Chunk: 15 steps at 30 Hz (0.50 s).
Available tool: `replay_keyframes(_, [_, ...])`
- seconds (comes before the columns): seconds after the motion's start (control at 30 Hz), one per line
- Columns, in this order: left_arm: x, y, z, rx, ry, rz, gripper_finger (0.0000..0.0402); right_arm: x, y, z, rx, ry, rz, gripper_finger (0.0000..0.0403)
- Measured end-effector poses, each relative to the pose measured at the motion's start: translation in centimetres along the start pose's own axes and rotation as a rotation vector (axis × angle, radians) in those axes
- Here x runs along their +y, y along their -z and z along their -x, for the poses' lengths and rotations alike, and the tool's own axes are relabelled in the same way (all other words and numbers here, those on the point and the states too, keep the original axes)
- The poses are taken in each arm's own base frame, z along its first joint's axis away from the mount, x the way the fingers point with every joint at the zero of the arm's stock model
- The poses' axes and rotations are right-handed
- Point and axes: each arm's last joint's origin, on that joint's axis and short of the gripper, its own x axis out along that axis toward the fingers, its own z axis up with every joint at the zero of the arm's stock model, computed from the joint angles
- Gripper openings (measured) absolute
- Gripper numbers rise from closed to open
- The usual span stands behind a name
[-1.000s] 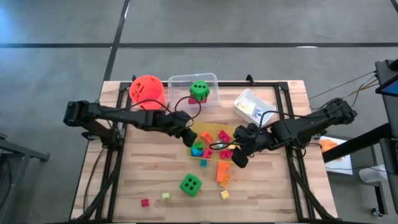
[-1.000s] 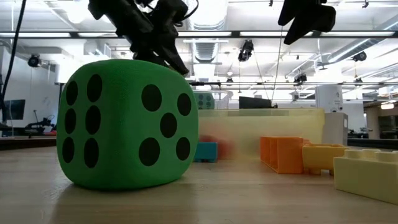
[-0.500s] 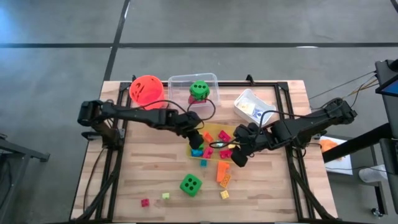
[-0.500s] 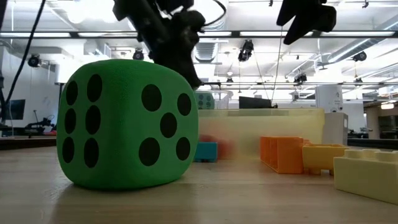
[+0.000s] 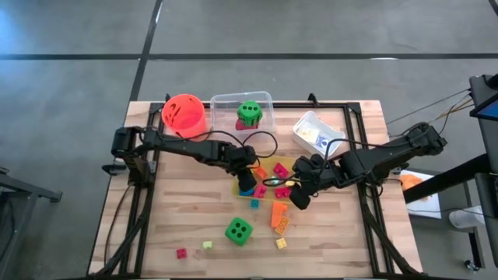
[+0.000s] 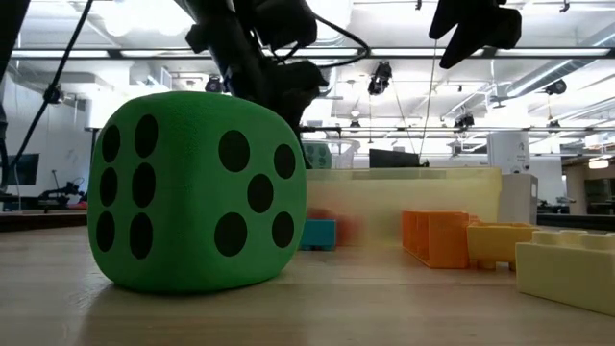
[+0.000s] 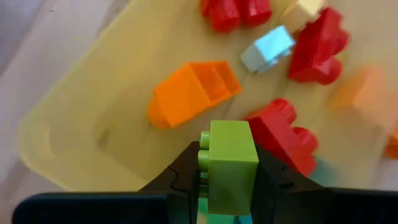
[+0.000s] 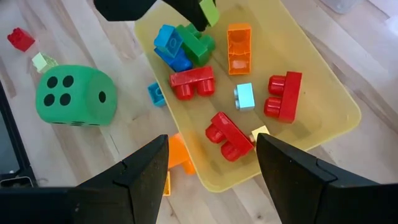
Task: Pick & Place Toys
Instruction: Put the light green game piece into the yellow bin
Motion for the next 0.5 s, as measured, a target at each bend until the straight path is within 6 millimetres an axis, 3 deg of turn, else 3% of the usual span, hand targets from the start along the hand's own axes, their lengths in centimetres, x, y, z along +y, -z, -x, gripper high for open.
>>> replay_keyframes(0.5, [0.6,1.8,-0.3,0.148,-0.122,-0.014,0.0079,0.0,0.0,0.0,-0.001,-0.001,-0.01,0.0239])
